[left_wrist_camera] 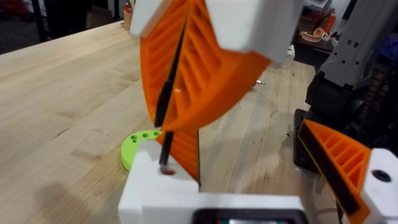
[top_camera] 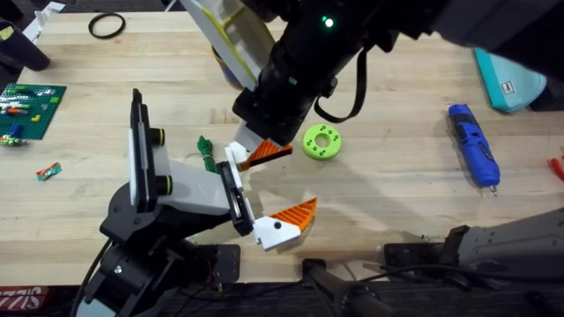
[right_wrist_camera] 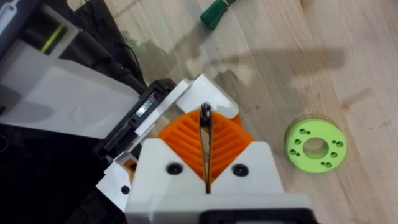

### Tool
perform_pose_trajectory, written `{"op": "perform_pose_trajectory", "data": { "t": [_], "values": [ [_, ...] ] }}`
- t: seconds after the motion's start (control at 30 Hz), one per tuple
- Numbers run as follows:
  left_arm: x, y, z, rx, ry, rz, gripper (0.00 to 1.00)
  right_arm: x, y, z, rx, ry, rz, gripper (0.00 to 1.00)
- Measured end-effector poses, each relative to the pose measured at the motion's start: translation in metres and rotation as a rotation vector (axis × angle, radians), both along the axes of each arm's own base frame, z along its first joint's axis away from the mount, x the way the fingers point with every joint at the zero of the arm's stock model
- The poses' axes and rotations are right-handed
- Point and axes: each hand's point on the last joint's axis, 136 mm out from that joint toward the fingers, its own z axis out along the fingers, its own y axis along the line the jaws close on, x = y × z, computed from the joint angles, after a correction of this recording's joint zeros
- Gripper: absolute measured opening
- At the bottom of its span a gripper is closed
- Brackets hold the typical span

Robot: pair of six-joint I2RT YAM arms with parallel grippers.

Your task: Pick up the gripper from the table and insert it into the empty holder that is missing its gripper. Then pick up a screw, insert it into the mounting hole, and use the screwdriver to tighten it. Finally, clean up the table by picking up the vegetable and placing it into the bucket.

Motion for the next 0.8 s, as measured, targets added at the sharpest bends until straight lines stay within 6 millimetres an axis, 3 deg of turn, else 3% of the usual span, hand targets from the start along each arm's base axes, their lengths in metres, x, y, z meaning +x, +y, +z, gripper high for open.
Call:
{"op": "perform_pose_trajectory", "data": {
  "t": [0.8],
  "values": [
    [0.0, 0.0, -0.0001, 0.0, 0.001, 0.0, 0.982, -0.0027, -0.0044, -0.0021, -0.019, -0.005, 0.037, 0.009]
  ]
}}
